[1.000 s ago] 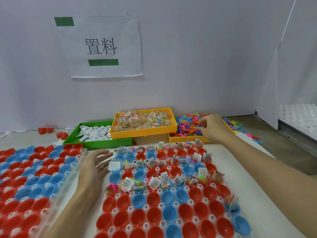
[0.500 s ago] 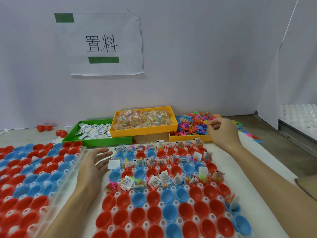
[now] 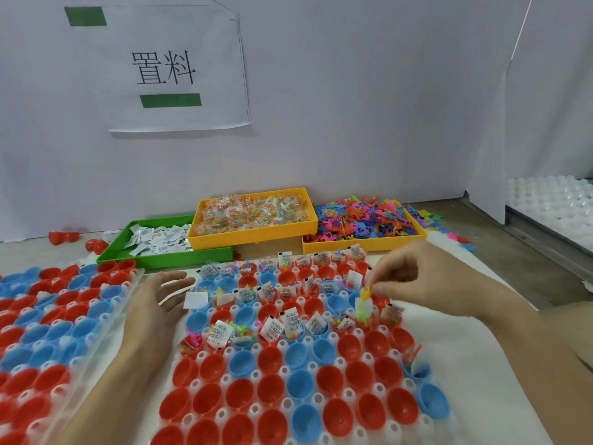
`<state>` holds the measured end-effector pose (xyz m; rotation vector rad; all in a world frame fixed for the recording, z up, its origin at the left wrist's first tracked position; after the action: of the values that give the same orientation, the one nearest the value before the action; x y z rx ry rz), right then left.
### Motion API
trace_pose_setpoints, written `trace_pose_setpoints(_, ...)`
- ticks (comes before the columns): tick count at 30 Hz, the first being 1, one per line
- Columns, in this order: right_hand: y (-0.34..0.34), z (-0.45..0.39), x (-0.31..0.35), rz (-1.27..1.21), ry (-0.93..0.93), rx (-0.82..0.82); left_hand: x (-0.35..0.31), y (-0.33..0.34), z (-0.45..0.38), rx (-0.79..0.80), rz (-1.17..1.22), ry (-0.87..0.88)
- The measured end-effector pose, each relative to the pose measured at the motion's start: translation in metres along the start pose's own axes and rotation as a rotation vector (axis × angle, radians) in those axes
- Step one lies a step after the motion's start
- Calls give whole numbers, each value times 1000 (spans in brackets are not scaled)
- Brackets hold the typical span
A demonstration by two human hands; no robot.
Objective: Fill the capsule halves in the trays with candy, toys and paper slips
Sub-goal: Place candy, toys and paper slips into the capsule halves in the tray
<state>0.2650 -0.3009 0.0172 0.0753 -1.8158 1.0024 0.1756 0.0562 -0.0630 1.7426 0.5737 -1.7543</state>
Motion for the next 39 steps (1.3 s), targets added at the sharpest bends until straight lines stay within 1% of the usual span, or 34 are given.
trace_pose_setpoints(2, 7, 4, 5, 45, 26, 155, 0, 0, 0, 1, -7, 1)
trace_pose_setpoints(5, 10, 8, 11, 138, 41, 252, -1, 0, 1, 1, -12, 1)
trace_pose_setpoints(12, 11, 16, 17, 248, 116, 349, -2, 2, 3, -1, -4, 0)
trace_pose_setpoints(20, 17, 16, 14, 353, 205, 410, 0, 1, 1, 10, -7, 2)
trace_pose_setpoints(28, 5, 10, -1, 350, 143, 262, 1, 1, -1, -6, 17, -12)
trace_pose_setpoints(33, 2, -4, -11, 256, 72, 44, 4, 0, -4, -26, 17, -10)
trace_pose_setpoints(36, 0, -15, -11, 257, 16, -103, 5, 0, -5, -34, 33, -17)
trace_pose_setpoints(39, -4, -33, -1, 280, -5, -133, 6, -1, -6, -33, 51, -20)
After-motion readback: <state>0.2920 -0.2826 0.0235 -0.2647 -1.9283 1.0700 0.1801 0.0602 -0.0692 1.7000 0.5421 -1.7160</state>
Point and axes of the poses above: each hand's wrist, its own z-axis away from the middle knuckle, its own y-axis out of the palm, x = y × z, the point moved 4 cm from there along -z, towards the middle knuckle, and after that the axes turned 3 degrees about -z, right-handed, at the moved point
